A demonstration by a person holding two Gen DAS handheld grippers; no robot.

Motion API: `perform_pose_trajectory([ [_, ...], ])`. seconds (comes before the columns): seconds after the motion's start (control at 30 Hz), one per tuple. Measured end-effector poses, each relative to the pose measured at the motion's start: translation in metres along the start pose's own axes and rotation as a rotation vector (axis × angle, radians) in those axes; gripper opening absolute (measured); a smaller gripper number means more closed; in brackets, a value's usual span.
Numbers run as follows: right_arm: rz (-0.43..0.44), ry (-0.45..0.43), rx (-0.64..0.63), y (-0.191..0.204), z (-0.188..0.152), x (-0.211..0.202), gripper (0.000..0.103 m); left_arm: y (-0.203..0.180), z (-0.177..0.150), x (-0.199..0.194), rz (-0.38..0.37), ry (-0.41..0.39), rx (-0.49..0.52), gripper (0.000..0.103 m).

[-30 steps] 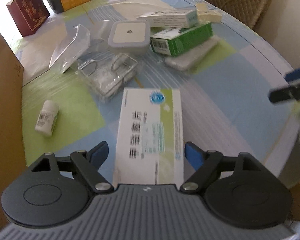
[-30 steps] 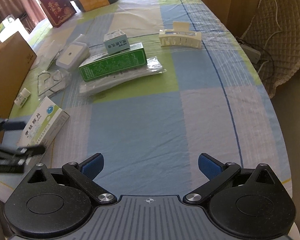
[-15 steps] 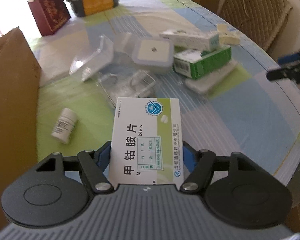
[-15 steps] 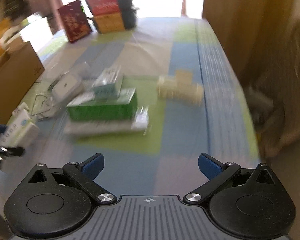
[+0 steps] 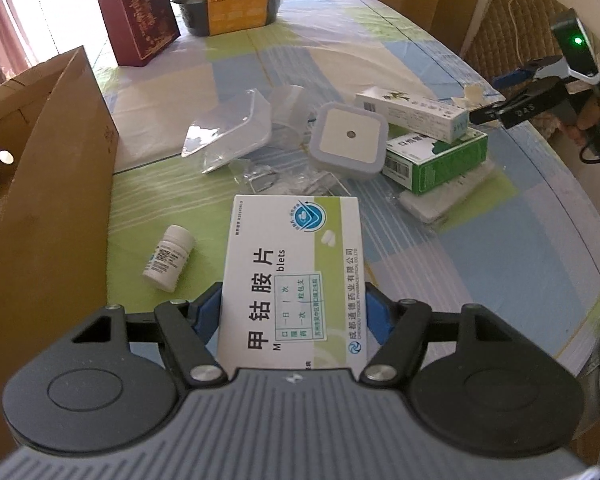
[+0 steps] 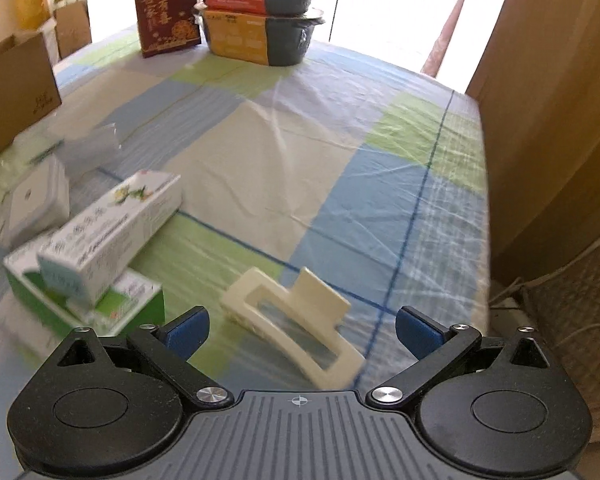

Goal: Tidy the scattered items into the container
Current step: 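Close the left tool on the medicine box while the right tool grasps the cream hair clip, then carry the medicine box with the left tool and the hair clip with the right tool into the cardboard box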

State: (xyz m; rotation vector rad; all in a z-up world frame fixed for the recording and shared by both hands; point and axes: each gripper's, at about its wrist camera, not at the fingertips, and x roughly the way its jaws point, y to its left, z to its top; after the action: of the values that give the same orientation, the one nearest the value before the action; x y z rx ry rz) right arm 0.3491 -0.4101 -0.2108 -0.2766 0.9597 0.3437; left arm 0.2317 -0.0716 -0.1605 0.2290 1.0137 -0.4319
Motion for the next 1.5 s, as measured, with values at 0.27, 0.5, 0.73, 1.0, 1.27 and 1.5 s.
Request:
perform_pose_trajectory([
  [0.27,0.086,0.112,0.039,0.011,-0.006,-0.004,0.037,0.006,-0.001,-0.008,-0.002,-0.018,-0.013,0.067],
  [0.5,0.034,0.005,0.064,0.017,0.002,-0.021,0.096,0.014,-0.006,-0.013,-0.007,-0.018,-0.039,0.067],
  [0.73,-0.03,0.097,0.014,0.03,0.008,0.009,0.045,0.017,-0.004,-0.02,0.001,-0.035,-0.045,0.067],
  [1.0,-0.103,-0.007,0.165,0.028,0.0,-0.041,0.044,0.018,-0.002,-0.048,-0.002,-0.094,-0.044,0.067],
  [1.27,0.043,-0.108,0.307,0.104,0.026,-0.121,0.044,0.032,0.001,-0.1,0.003,-0.192,-0.067,0.067],
  [1.5,0.358,-0.106,0.313,0.228,0.069,-0.131,0.044,0.082,-0.013,-0.152,0.079,-0.236,-0.096,0.067],
])
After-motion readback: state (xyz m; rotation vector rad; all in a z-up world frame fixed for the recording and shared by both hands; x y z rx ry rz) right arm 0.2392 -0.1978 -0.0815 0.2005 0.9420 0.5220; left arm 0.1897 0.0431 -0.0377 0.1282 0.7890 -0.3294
